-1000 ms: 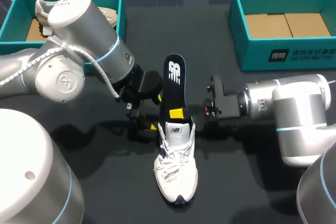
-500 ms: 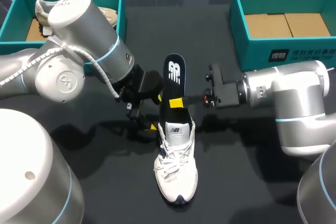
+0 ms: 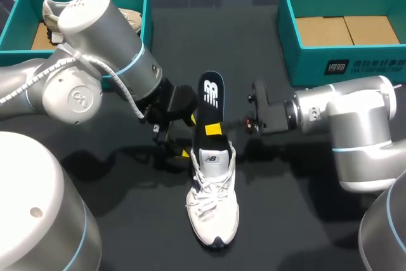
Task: Take the shoe out of the shoebox, open the shoe tongue, remove and reinsert the insole, then place the shoe into the shoebox
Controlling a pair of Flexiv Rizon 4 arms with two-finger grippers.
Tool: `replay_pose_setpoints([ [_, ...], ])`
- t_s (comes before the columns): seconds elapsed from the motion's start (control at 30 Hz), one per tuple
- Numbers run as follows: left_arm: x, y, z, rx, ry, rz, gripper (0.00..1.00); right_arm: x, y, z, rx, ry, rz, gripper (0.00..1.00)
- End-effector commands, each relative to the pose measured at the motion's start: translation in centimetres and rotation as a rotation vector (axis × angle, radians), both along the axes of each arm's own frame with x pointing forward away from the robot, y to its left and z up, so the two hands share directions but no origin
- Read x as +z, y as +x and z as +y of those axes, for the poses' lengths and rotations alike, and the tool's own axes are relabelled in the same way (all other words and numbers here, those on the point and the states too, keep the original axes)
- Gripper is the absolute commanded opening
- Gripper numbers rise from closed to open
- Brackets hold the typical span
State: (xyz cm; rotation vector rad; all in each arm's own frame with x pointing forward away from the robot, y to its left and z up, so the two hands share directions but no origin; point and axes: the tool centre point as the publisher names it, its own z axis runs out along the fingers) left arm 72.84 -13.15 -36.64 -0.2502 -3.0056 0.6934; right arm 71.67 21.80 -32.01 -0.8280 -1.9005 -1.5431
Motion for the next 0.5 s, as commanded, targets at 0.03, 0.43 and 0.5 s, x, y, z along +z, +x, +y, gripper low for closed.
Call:
replay_pose_setpoints([
  [0.03,-0.1,0.0,-0.1,-0.001,0.0,0.0,1.0,-1.3,-1.0,0.1,-0.006,0.013,0.014,0.0],
  [0.43,-0.1,0.0,-0.1,-0.001,0.0,0.0,1.0,-2.9,-3.4,0.3,-0.001,-0.015,0.099,0.0],
  [0.5,-0.1,0.0,-0.1,-0.001,0.0,0.0,1.0,-2.9,-3.5,0.5,0.004,-0.02,0.101,0.0],
])
